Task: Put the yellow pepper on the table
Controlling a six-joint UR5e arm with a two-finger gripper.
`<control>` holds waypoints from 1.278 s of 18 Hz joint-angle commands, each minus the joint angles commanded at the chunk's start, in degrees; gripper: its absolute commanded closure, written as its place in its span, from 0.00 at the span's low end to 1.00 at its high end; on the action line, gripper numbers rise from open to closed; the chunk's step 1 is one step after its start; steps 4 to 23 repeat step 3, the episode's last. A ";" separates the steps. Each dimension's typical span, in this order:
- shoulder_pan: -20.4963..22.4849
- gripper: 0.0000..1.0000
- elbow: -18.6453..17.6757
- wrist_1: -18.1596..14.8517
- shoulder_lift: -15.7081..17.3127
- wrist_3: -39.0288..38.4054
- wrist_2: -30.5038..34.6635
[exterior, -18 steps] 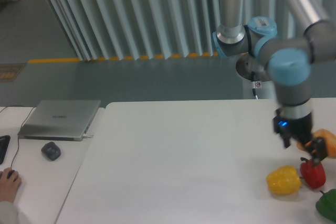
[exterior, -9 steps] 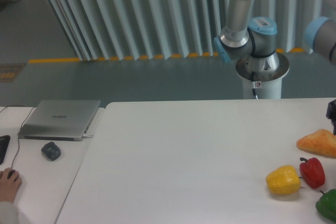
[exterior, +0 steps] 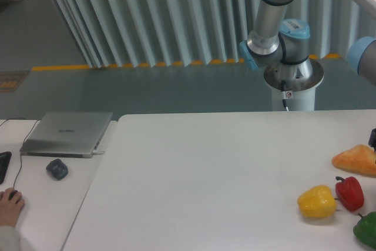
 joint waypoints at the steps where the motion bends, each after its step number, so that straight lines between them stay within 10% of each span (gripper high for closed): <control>1: 0.00 0.00 0.00 0.00 0.00 0.00 -0.18; 23: 0.00 0.00 0.00 0.00 0.09 0.00 -0.27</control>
